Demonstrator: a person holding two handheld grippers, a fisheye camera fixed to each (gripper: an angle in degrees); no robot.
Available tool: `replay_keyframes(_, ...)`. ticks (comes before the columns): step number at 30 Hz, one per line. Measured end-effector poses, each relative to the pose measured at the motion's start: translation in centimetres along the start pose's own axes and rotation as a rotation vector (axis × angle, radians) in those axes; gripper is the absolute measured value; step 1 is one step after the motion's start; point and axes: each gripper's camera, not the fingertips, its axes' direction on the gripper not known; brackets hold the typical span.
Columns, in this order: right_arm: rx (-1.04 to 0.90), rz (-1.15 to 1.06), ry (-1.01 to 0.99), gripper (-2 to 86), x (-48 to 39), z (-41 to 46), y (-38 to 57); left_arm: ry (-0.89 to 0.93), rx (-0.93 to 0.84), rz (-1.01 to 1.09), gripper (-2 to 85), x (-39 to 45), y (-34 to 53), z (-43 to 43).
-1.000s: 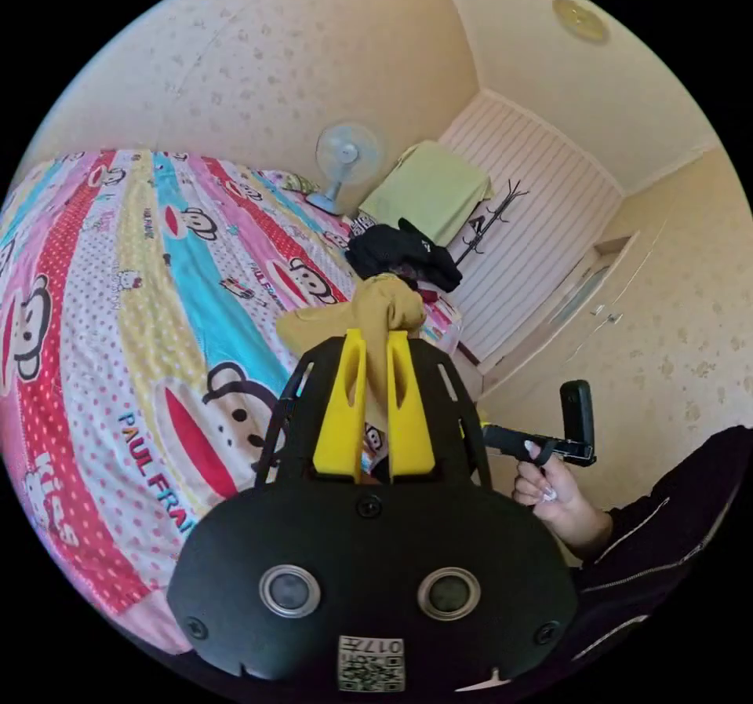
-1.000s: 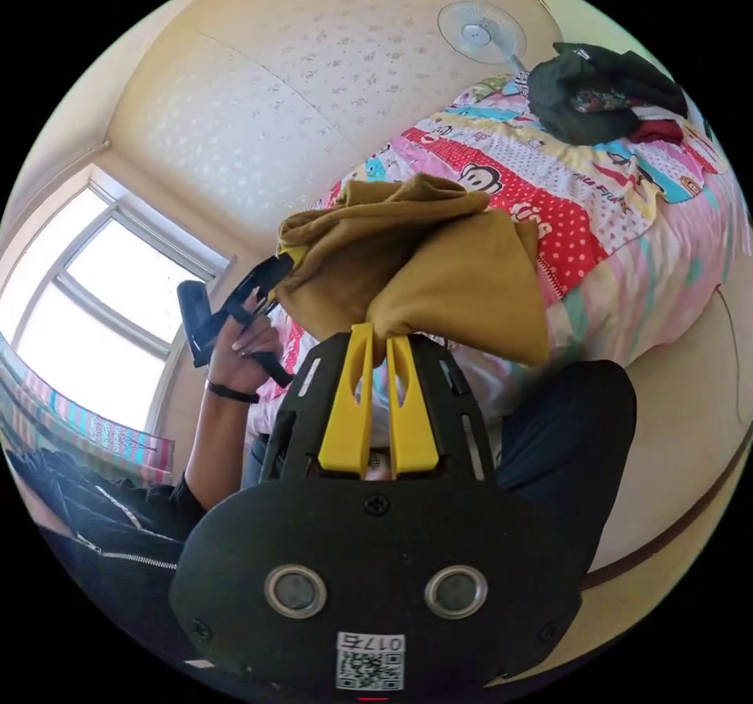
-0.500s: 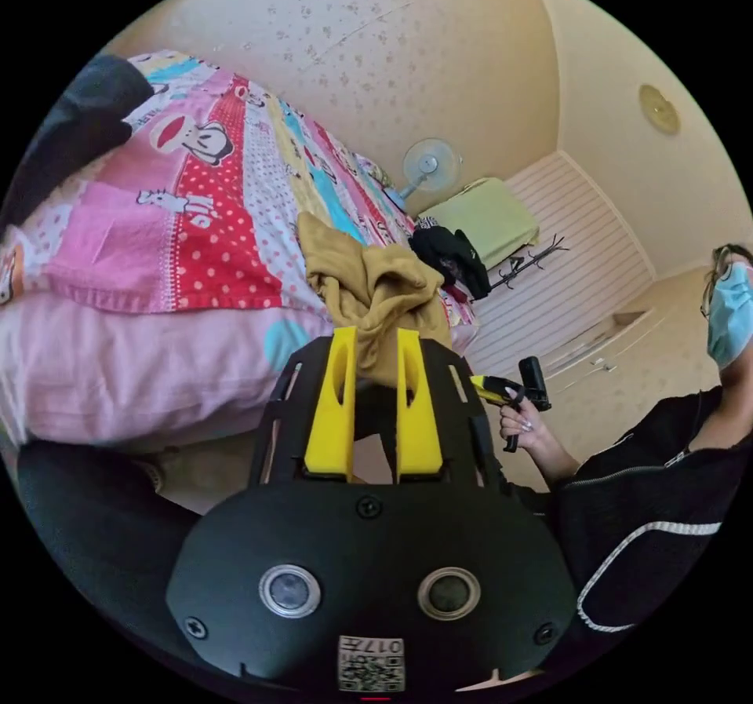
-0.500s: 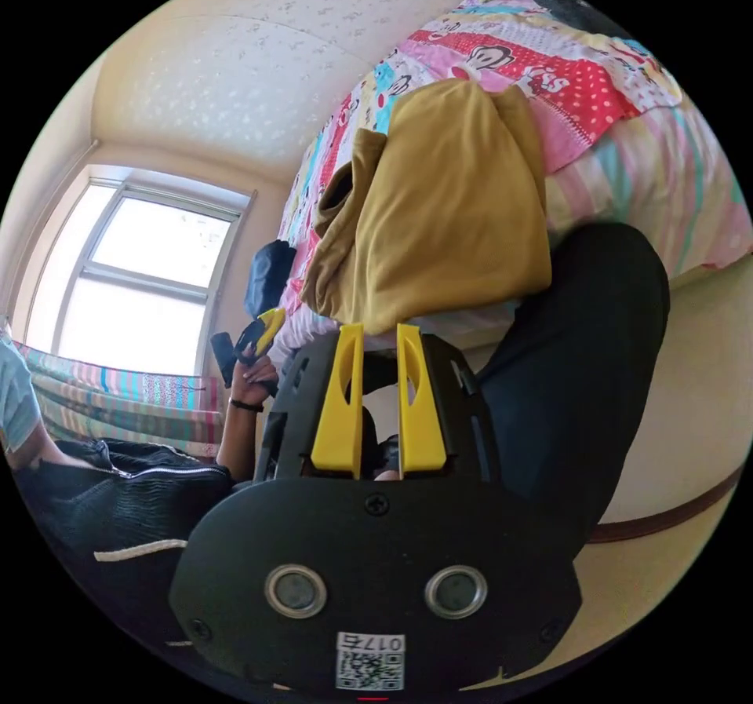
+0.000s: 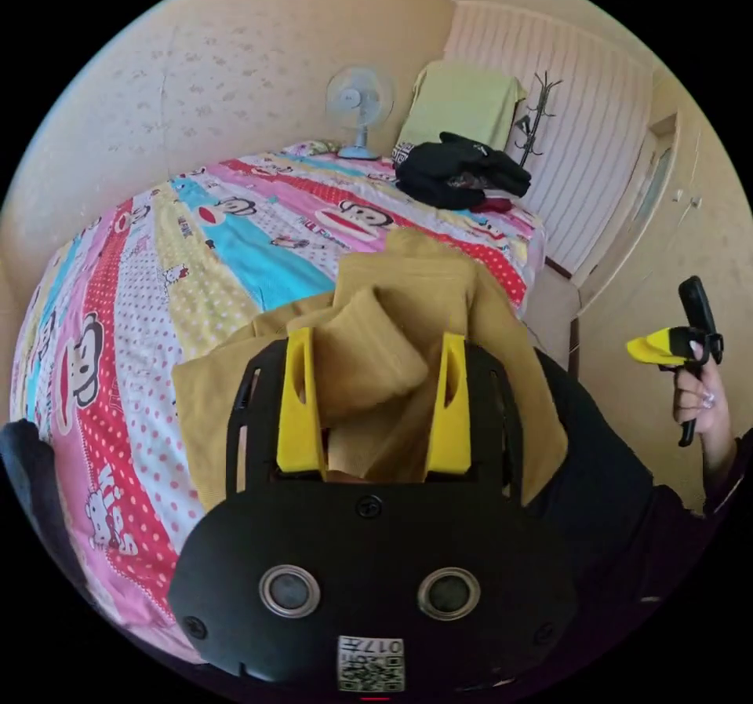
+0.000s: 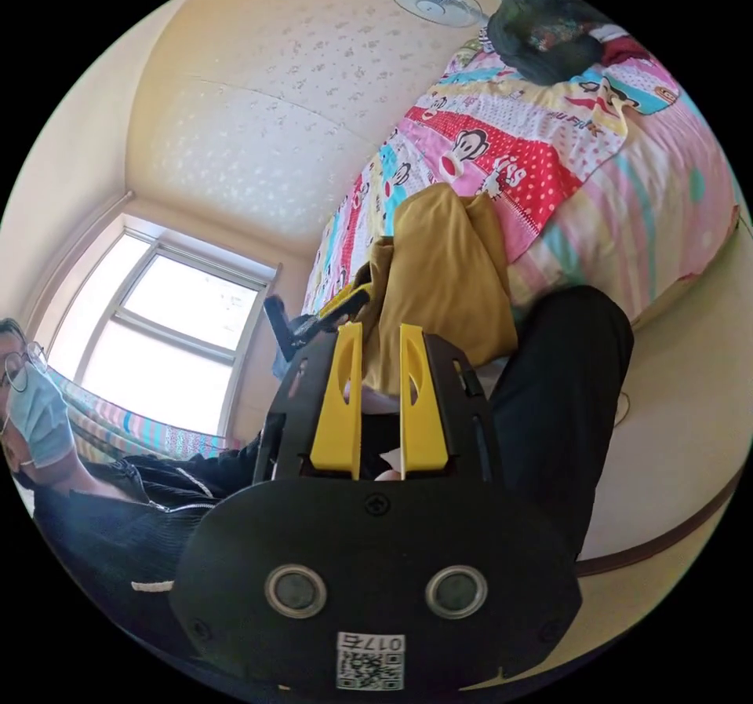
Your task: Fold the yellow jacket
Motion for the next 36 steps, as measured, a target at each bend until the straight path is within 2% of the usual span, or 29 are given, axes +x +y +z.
replay_keyframes(1, 0.002, 0.010, -0.012, 7.7, 0.4, -0.1, 0.0, 0.002, -0.040, -0.011, 19.7, 0.2, 0.4, 1.7)
replay_keyframes(3, -0.002, 0.031, -0.028, 7.7, 1.1, -0.1, -0.2, -0.003, 0.017, 0.014, 17.3, 0.5, 1.4, 0.8)
replay_keyframes(5, -0.004, 0.045, -0.050, 7.6, 1.7, 0.0, -0.6, 0.111, 0.001, -0.065, 8.6, -1.1, 2.2, -1.1)
replay_keyframes(6, 0.000, 0.044, -0.062, 7.5, 1.8, -0.1, -0.9, 0.164, 0.011, -0.094, 8.3, -1.7, 2.5, -1.8)
replay_keyframes(8, 0.014, 0.028, -0.069, 7.4, 1.7, -0.2, -1.6, 0.363, 0.174, -0.106, 7.6, -2.6, 5.3, -6.1)
replay_keyframes(9, 0.022, 0.003, -0.066, 7.5, 1.3, -0.2, -2.1, 0.402, 0.228, -0.083, 7.6, -2.4, 6.3, -7.4)
replay_keyframes(11, 0.038, -0.049, -0.051, 7.8, 0.4, -0.3, -2.9, 0.617, 0.368, 0.053, 7.7, -1.8, 9.9, -11.2)
replay_keyframes(12, 0.060, -0.090, -0.035, 8.2, -0.2, -0.4, -3.5, 0.694, 0.369, 0.081, 7.7, -1.7, 10.7, -11.6)
replay_keyframes(14, 0.104, -0.159, -0.004, 8.9, -1.4, -0.4, -4.5, 0.961, 0.290, 0.169, 7.2, -1.8, 13.2, -11.7)
replay_keyframes(16, 0.160, -0.221, 0.028, 9.6, -3.0, 0.2, -6.4, 1.061, 0.193, 0.196, 6.4, -1.6, 15.4, -10.5)
replay_keyframes(19, 0.152, -0.317, 0.094, 10.5, -5.1, 3.1, -9.8, 1.131, 0.047, 0.111, 5.8, -1.8, 18.5, -7.7)
replay_keyframes(21, 0.093, -0.353, 0.210, 11.8, -5.8, 5.9, -12.3, 1.071, -0.050, 0.071, 6.0, -1.4, 19.5, -6.5)
replay_keyframes(23, 0.040, -0.350, 0.380, 13.1, -5.5, 9.1, -14.6, 0.938, -0.133, 0.097, 6.4, -0.2, 19.8, -6.2)
replay_keyframes(24, 0.011, -0.338, 0.479, 13.6, -5.0, 11.2, -16.1, 0.942, -0.134, 0.102, 6.4, -0.1, 19.8, -6.3)
replay_keyframes(26, -0.031, -0.340, 0.553, 13.9, -3.7, 14.0, -18.2, 1.053, -0.112, 0.089, 6.4, -0.3, 19.5, -6.8)
replay_keyframes(27, -0.113, -0.354, 0.624, 13.9, -2.5, 16.2, -19.7, 1.067, -0.102, 0.081, 6.4, -0.5, 19.4, -7.0)
replay_keyframes(28, -0.282, -0.311, 0.692, 13.7, -0.4, 18.9, -21.1, 1.069, -0.064, 0.065, 6.3, -1.1, 19.2, -7.5)
replay_keyframes(30, -0.556, -0.265, 0.640, 13.2, 2.5, 22.4, -21.7, 1.035, -0.001, 0.012, 6.1, -2.3, 19.0, -8.5)
replay_keyframes(33, -0.459, -0.379, 0.721, 11.7, 2.5, 23.1, -19.9, 0.930, 0.044, -0.036, 6.5, -2.9, 17.2, -9.9)
replay_keyframes(36, -0.365, -0.454, 0.765, 9.9, 2.0, 23.5, -17.9, 0.775, 0.058, 0.050, 9.1, -1.4, 12.5, -10.7)
